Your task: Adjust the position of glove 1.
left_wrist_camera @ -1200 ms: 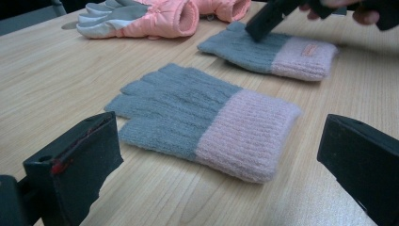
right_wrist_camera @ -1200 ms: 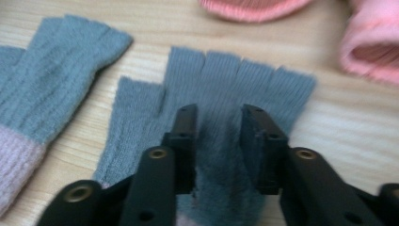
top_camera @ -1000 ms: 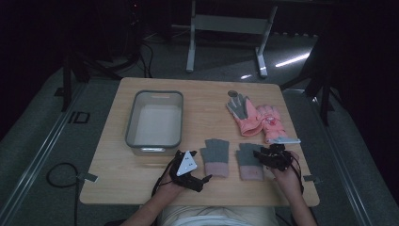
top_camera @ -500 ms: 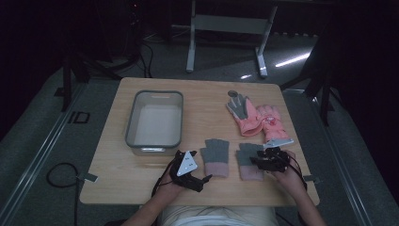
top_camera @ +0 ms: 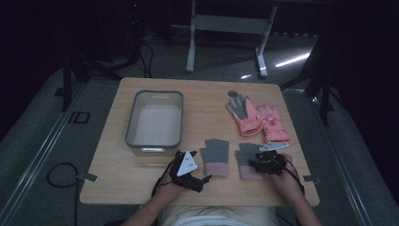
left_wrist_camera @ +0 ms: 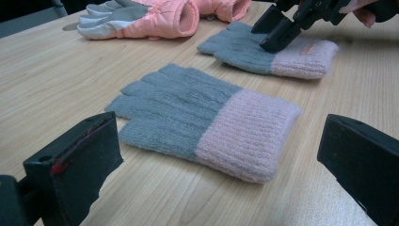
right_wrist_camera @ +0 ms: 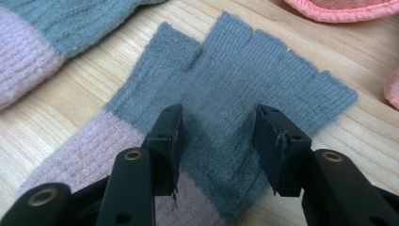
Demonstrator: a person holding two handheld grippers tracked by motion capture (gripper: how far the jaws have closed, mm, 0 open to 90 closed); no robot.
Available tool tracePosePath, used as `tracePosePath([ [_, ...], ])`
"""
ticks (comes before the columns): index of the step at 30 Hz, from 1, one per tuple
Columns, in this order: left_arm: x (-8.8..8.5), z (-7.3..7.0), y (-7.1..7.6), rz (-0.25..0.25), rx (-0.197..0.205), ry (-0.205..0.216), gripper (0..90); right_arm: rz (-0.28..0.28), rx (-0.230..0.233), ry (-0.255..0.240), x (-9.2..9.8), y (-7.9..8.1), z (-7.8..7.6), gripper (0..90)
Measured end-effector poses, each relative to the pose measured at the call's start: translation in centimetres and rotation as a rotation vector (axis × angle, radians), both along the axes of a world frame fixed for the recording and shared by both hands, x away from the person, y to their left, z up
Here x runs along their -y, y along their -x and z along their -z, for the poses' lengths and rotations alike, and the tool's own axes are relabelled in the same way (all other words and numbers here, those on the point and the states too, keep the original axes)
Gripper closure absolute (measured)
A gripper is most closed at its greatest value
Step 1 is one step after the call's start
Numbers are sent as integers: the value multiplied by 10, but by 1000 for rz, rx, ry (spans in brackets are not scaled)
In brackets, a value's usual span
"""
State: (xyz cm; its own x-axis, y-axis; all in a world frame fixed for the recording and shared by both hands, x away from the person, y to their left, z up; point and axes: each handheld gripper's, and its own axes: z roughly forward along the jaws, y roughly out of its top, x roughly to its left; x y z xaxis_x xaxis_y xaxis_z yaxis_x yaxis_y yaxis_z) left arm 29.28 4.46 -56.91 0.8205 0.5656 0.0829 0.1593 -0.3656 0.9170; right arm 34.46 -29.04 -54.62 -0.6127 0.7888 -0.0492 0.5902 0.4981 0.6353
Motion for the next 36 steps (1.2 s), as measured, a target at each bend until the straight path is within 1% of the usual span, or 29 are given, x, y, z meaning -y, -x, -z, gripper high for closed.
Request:
tracePosePath([
  [3, 0, 0, 0, -1, -4, -1, 0, 10, -1, -1, -1, 1, 0, 545],
  [7, 0, 0, 0, 0, -1, -2, 0, 26, -3, -3, -2, 1, 0, 592],
  [8, 0, 0, 0, 1, 0, -3, 0, 33, -3, -4, -2, 1, 0, 634],
  [10, 0, 0, 0, 1, 0, -2, 0, 49, -4, -5, -3, 1, -1, 663],
  [12, 0, 0, 0, 0, -1, -1, 0, 48, -2, 9, -4, 1, -2, 744],
  [14, 0, 0, 0, -1, -3, 1, 0, 60, -14, 11, -5, 0, -3, 789],
  [17, 0, 0, 0, 0, -4, 1, 0, 77, -25, 6, -6, -1, -4, 819],
  [18, 0, 0, 0, 0, -3, 1, 0, 86, -31, -4, -5, -1, -6, 828],
  [21, -1, 0, 0, 0, -4, 2, 0, 100, -15, -17, -5, 0, -12, 845],
  [22, -1, 0, 0, 0, -4, 2, 0, 100, -15, -17, -5, 0, -12, 845],
  [23, -1, 0, 0, 0, -4, 2, 0, 98, -6, -23, -5, 0, -16, 846],
  [24, 0, 0, -1, 0, -5, 4, 0, 95, 2, -37, -5, 0, -24, 849],
  [25, -1, 0, -1, 0, -5, 5, 0, 92, 6, -47, -6, 0, -28, 850],
  [30, 0, 0, 0, -3, -4, 3, 0, 75, 33, -120, -12, -2, -55, 850],
  [31, 0, 0, 0, -6, -3, -2, 0, 67, 41, -134, -16, -3, -61, 850],
  [33, 0, 0, 1, -8, 3, -6, 0, 47, 60, -142, -25, -5, -70, 850],
  [36, 0, 0, 2, -6, 14, -3, 0, 20, 72, -166, -41, -9, -78, 850],
])
